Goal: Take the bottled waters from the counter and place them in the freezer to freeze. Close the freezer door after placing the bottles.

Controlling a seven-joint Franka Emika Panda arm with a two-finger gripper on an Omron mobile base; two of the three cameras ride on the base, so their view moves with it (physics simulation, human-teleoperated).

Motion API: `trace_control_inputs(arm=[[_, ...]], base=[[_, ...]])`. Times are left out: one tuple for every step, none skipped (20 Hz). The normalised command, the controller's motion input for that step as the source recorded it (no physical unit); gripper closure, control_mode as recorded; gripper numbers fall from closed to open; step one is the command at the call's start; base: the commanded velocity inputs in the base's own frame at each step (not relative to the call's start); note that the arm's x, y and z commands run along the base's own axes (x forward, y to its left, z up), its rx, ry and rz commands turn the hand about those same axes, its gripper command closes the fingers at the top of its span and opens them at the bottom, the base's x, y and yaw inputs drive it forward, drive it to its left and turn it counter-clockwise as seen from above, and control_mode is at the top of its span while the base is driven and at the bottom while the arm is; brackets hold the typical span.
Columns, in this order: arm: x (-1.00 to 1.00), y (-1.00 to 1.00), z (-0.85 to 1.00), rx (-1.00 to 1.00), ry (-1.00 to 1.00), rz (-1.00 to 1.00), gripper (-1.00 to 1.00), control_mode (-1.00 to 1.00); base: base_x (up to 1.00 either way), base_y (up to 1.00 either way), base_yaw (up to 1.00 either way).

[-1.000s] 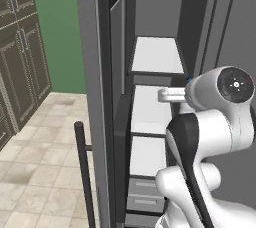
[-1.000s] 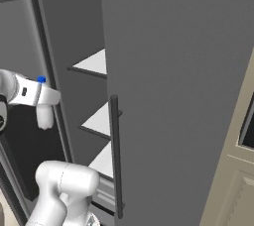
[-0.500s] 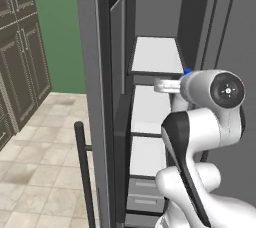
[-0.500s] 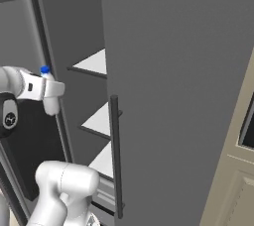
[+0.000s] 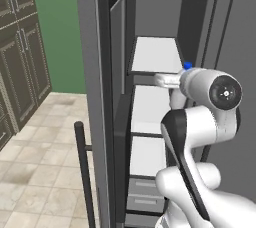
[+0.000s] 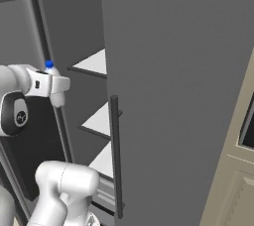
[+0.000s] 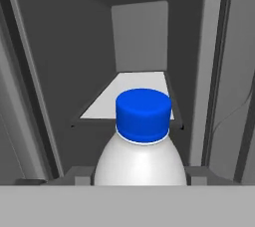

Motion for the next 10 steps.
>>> trace_control_inputs(arm=[[0.14,0.0,0.12,0.0,-0.02,-0.03,1.0,-1.0],[0.16,0.0,0.17,0.0,-0.03,-0.03,1.0,-1.0],[0.2,0.0,0.2,0.0,0.0,-0.03,1.0,-1.0],[0.32,0.0,0.21,0.0,0.0,0.0,1.0,-1.0],[0.37,0.0,0.33,0.0,0.0,0.0,1.0,-1.0],[0.31,0.0,0.3,0.0,0.0,0.0,1.0,-1.0],[0.25,0.0,0.29,0.0,0.0,0.0,1.0,-1.0],[0.21,0.0,0.29,0.0,0.0,0.0,1.0,-1.0],[0.25,0.0,0.28,0.0,0.0,0.0,1.0,-1.0],[0.23,0.0,0.21,0.0,0.0,0.0,1.0,-1.0]], base=[[0.0,0.0,0.0],[0.0,0.0,0.0],[0.0,0.0,0.0],[0.0,0.0,0.0],[0.0,0.0,0.0],[0.0,0.0,0.0],[0.0,0.0,0.0],[0.0,0.0,0.0],[0.0,0.0,0.0],[0.0,0.0,0.0]])
